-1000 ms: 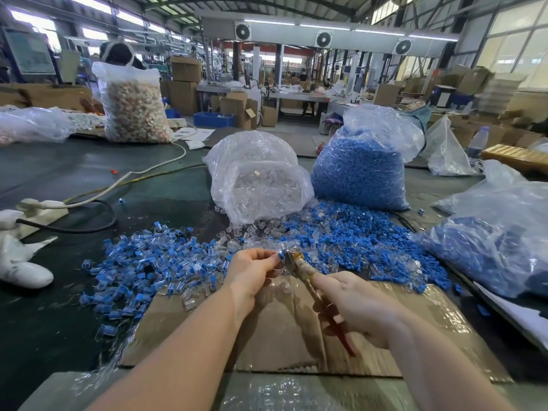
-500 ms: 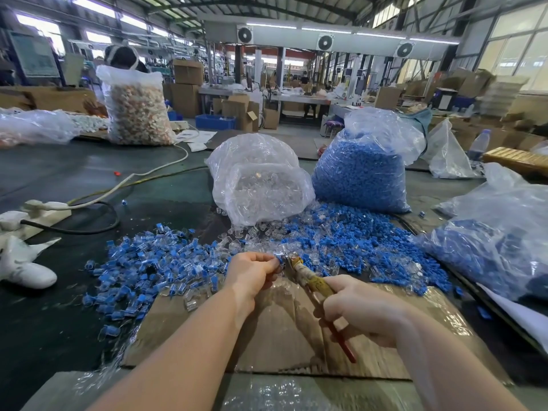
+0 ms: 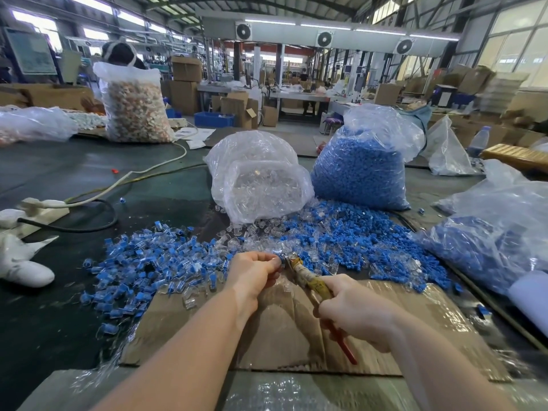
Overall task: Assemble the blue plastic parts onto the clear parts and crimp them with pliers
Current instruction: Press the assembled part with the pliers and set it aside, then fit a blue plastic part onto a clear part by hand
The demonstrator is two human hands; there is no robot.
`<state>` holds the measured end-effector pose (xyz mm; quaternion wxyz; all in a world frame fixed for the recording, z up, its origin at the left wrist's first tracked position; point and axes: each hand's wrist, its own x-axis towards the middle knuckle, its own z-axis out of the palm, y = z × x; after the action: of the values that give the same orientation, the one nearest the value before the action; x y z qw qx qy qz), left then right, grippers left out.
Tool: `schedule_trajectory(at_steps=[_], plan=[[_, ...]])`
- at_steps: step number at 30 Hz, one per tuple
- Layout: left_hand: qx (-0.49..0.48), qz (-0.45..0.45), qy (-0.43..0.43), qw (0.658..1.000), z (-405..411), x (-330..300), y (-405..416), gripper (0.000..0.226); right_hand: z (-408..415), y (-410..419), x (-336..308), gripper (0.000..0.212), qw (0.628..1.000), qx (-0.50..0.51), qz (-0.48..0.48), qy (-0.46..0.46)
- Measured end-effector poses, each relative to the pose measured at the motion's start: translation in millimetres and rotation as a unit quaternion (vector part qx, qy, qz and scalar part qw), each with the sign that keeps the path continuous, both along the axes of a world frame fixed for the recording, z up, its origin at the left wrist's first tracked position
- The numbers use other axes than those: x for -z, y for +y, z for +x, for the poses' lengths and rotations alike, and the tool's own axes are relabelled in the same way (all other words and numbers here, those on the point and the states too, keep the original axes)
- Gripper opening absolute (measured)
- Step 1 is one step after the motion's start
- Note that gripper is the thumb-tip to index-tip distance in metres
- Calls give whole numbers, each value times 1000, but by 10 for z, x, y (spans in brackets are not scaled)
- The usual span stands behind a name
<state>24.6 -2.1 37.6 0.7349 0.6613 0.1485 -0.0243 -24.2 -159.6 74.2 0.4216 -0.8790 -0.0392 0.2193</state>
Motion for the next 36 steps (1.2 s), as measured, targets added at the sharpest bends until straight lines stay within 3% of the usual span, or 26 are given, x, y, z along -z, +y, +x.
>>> schedule_trajectory(at_steps=[5,8,11,13,14,16,18,20,23,27,30,32,36], plan=[[-10,-5,-3,1000,-15,19,-12,6,-5,21,55,25,999,-7,-17,-42],[-18,-17,2,1000,-22,39,-27,6,-15,14,59,19,998,15,61,2],[-26,-10,0,1000,-34,73,-8,6,-3,-22,129,23,980,99,157,68],[-42,56,-24,997,-28,107,35,5,30,-70,243,26,982,150,115,-6],[-50,139,-44,988,-15,126,72,4,59,-109,302,24,982,166,52,-73],[-59,325,-86,940,-5,158,162,6,104,-205,384,20,964,171,-104,-172],[-61,447,-119,885,-12,181,264,12,116,-322,447,41,932,175,-256,-186],[-71,536,-141,829,-4,219,378,18,112,-424,506,65,905,178,-347,-172],[-81,621,-137,768,28,276,554,22,97,-517,577,69,885,182,-389,-179],[-85,667,-105,733,58,309,730,25,82,-560,606,68,859,171,-440,-198],[-98,693,-88,709,64,312,746,28,104,-574,599,69,860,163,-443,-192],[-103,678,-115,719,65,312,681,28,121,-569,585,70,860,161,-449,-181],[-38,540,-232,808,23,313,354,22,146,-457,547,66,847,162,-457,-217]])
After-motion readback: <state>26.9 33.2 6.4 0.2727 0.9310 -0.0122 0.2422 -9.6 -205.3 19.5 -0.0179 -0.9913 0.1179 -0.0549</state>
